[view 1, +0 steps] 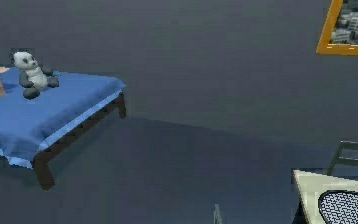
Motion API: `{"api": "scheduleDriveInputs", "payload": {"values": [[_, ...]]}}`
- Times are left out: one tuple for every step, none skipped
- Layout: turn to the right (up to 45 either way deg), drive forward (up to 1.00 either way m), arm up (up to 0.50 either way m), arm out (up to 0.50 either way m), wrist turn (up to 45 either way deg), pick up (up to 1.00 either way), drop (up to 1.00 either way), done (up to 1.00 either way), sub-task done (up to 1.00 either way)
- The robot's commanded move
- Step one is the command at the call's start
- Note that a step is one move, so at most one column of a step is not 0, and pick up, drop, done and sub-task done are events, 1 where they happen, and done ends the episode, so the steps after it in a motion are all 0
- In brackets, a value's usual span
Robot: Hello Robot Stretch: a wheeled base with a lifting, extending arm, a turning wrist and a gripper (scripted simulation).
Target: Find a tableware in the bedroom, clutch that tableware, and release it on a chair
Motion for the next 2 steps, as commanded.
{"api": "scheduleDriveInputs", "payload": {"values": [[0.0,0.00,0.50,0.00,0.0,0.00,0.00,0.00,0.00],[0.0,0.00,0.38,0.00,0.0,0.00,0.00,0.00,0.00]]}}
